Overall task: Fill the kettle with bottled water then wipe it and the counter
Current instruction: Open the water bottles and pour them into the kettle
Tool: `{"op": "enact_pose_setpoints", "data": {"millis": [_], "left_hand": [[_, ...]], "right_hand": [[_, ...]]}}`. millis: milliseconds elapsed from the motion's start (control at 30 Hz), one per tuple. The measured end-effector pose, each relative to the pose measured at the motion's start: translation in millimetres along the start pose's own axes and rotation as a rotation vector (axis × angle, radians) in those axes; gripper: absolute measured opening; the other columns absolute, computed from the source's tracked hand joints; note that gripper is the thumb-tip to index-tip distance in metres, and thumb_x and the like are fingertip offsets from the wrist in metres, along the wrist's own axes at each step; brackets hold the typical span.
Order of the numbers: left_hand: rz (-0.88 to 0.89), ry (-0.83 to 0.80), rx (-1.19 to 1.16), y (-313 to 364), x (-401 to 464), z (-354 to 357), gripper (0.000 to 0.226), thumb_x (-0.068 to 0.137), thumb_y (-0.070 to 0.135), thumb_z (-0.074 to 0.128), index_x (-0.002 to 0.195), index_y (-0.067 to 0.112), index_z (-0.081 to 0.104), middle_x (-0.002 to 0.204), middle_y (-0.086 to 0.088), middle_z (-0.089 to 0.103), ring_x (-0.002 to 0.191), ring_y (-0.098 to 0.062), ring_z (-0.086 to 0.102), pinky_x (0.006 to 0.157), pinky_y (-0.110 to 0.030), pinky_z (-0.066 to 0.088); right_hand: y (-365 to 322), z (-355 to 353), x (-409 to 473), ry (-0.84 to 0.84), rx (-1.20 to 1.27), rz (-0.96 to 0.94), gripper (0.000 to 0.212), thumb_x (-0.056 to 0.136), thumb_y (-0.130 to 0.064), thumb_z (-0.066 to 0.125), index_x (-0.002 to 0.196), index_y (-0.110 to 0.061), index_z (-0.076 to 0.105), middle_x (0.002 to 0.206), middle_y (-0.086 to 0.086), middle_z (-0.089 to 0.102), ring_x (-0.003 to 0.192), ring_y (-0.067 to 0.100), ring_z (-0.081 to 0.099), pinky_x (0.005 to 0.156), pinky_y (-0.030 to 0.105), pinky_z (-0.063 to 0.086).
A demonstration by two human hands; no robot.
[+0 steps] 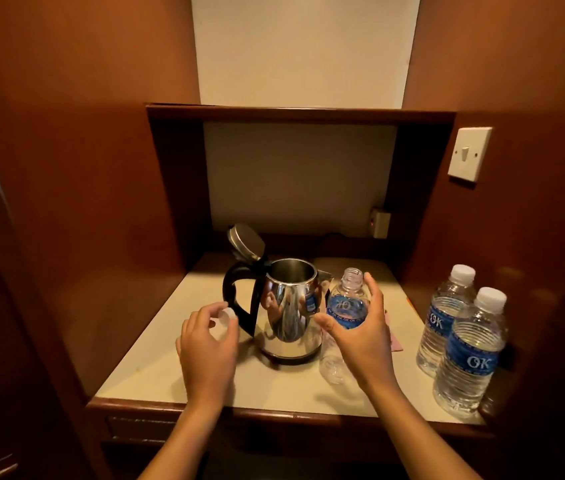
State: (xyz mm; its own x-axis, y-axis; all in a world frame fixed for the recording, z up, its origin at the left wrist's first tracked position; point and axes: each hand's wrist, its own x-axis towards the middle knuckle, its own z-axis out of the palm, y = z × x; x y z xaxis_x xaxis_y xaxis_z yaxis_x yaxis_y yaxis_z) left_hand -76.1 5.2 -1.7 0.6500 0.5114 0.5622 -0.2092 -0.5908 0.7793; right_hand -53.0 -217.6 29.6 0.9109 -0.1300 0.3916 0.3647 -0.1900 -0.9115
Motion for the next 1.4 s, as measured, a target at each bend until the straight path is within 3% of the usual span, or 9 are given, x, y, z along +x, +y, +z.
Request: {"op": "enact_pose_setpoints", "data": {"millis": [100,200,333,467,633,800,900,1100,1400], "left_hand": [[0.078,0.012,-0.184,44.7,-0.7,3.0,0.022,0.089,0.026,0.068,0.111,0.026,0.066,0.100,0.016,0.064,0.097,-0.007,0.058,0.087,-0.044,0.052],[0.181,-0.034,-0.267,82.4,0.2,9.7,0.025,0.088,0.024,0.073,0.111,0.029,0.065,0.102,0.014,0.065,0.100,-0.008,0.060,0.085,-0.036,0.052],[0.298,-0.080,-0.317,122.9,4.9,23.8,0.025,0.085,0.031,0.075,0.106,0.034,0.064,0.100,0.019,0.061,0.100,-0.007,0.060,0.085,-0.041,0.053],[0.363,-0.124,-0.391,150.9,12.8,40.9,0.021,0.085,0.042,0.071,0.101,0.032,0.064,0.099,0.018,0.062,0.099,-0.012,0.061,0.082,-0.048,0.054],[0.367,-0.152,-0.438,161.2,12.1,58.9,0.022,0.085,0.030,0.075,0.102,0.030,0.062,0.099,0.018,0.063,0.098,-0.014,0.061,0.082,-0.049,0.054],[0.116,-0.422,-0.446,153.7,-5.2,76.0,0.078,0.076,0.042,0.083,0.141,0.033,0.040,0.140,0.012,0.051,0.127,-0.005,0.048,0.101,-0.025,0.047],[0.018,-0.499,-0.424,145.2,-13.1,91.5,0.093,0.070,0.043,0.088,0.145,0.035,0.034,0.141,0.010,0.049,0.128,-0.009,0.049,0.102,-0.030,0.048],[-0.066,-0.533,-0.415,135.6,-18.1,106.6,0.062,0.076,0.029,0.086,0.125,0.028,0.047,0.112,0.010,0.062,0.099,-0.004,0.063,0.073,-0.009,0.052],[-0.089,-0.548,-0.389,128.8,-19.1,110.6,0.045,0.080,0.025,0.082,0.114,0.021,0.053,0.103,0.004,0.063,0.093,-0.005,0.063,0.065,-0.009,0.050]], "right_hand": [[-7.3,-6.1,-0.2,0.023,0.028,-0.021,0.106,0.071,-0.051,0.080,0.155,-0.038,0.017,0.153,-0.012,0.036,0.131,0.003,0.041,0.087,0.010,0.045],[-29.6,-16.1,5.2,0.125,0.039,-0.114,0.085,0.081,-0.069,0.056,0.153,-0.032,0.031,0.155,-0.006,0.041,0.138,0.005,0.040,0.103,0.027,0.041],[-79.5,-37.2,27.1,0.104,-0.071,-0.248,0.049,0.092,-0.053,0.055,0.131,-0.025,0.062,0.124,-0.012,0.066,0.115,-0.001,0.059,0.095,0.027,0.051],[-120.7,-53.0,47.3,-0.212,-0.241,-0.240,0.017,0.092,-0.039,0.065,0.102,-0.028,0.075,0.092,-0.014,0.074,0.090,0.000,0.068,0.078,0.025,0.058],[-135.5,-65.5,66.2,-0.388,-0.321,-0.153,0.019,0.088,-0.033,0.072,0.099,-0.018,0.077,0.084,-0.005,0.075,0.082,0.008,0.072,0.074,0.027,0.059],[-141.6,-79.4,87.2,-0.507,-0.641,-0.174,0.020,0.087,-0.035,0.075,0.105,-0.027,0.075,0.095,-0.013,0.072,0.090,0.004,0.068,0.073,0.019,0.053],[-142.8,-78.4,96.7,-0.638,-0.854,-0.230,0.022,0.089,-0.029,0.073,0.110,-0.028,0.074,0.102,-0.014,0.071,0.094,0.004,0.066,0.079,0.022,0.055],[-141.8,-68.2,104.4,-0.770,-1.017,-0.298,0.026,0.089,-0.019,0.073,0.115,-0.023,0.073,0.107,-0.009,0.071,0.095,0.006,0.065,0.079,0.020,0.054],[-136.9,-48.5,106.9,-0.727,-1.164,-0.289,0.025,0.089,-0.034,0.072,0.103,-0.014,0.077,0.097,0.000,0.074,0.086,0.013,0.067,0.070,0.025,0.055]]}}
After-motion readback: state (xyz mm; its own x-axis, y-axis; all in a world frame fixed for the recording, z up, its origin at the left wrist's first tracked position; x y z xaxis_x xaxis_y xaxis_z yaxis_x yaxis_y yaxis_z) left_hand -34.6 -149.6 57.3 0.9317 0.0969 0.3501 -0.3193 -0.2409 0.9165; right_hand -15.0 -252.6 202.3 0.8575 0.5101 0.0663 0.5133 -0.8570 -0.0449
